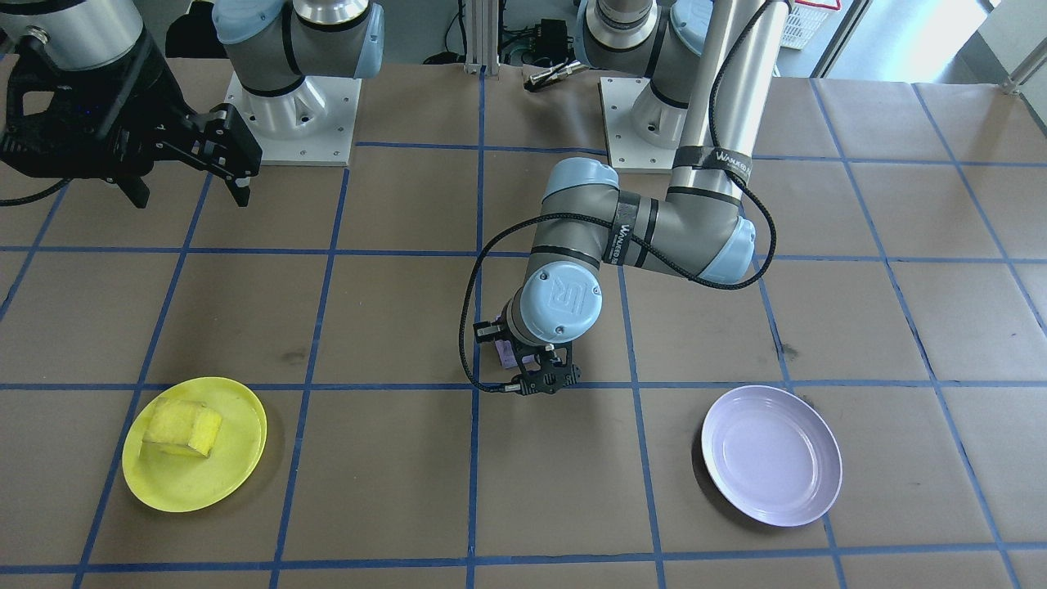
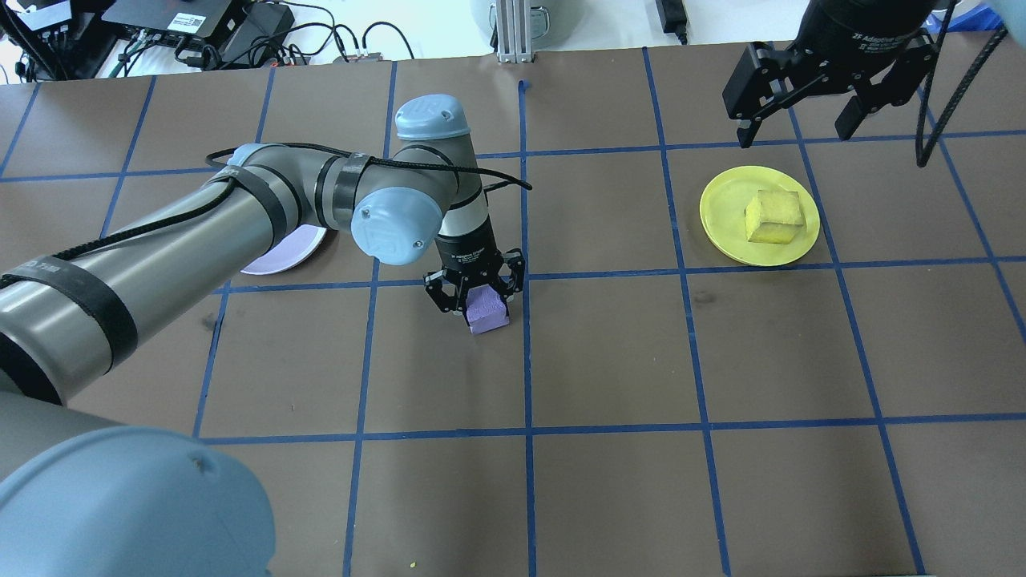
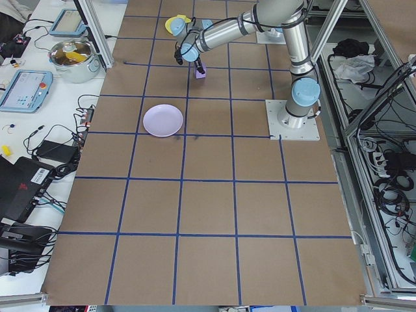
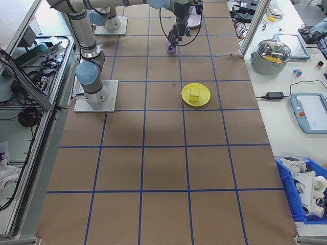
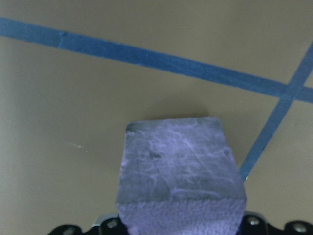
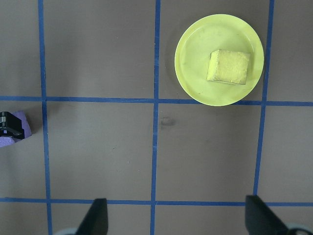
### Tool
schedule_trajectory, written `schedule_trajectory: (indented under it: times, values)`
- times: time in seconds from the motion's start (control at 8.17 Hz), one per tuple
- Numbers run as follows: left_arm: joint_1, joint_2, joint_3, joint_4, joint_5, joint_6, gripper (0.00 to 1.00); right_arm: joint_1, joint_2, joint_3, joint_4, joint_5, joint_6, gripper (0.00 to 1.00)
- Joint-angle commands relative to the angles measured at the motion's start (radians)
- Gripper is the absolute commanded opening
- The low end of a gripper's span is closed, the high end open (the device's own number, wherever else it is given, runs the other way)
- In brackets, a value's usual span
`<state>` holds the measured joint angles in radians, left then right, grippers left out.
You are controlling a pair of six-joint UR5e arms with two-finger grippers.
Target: Sort blocks by color into plates
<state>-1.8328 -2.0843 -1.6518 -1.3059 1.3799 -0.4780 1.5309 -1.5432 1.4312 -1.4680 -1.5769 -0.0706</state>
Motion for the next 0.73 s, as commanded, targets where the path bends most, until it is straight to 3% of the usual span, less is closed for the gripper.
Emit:
schedule_trajectory:
  times: [0.0, 0.24, 0.49, 0.61]
  values:
    - [0.012, 0.064, 0.013, -0.105, 0.005, 0.004, 0.0, 0.0, 0.0, 0.0, 0.0, 0.0, 0.0, 1.0]
    - [0.05, 0.153, 0.076, -0.195, 0.103, 0.14, 0.0, 0.0, 0.0, 0.0, 0.0, 0.0, 0.0, 1.0]
    - [0.183, 0.194, 0.148, -0.248, 0.163, 0.339, 0.0, 0.0, -0.001, 0.0, 0.0, 0.003, 0.0, 1.0]
    - [0.254, 0.203, 0.173, -0.248, 0.168, 0.449, 0.0, 0.0, -0.003, 0.0, 0.0, 0.003, 0.002, 1.0]
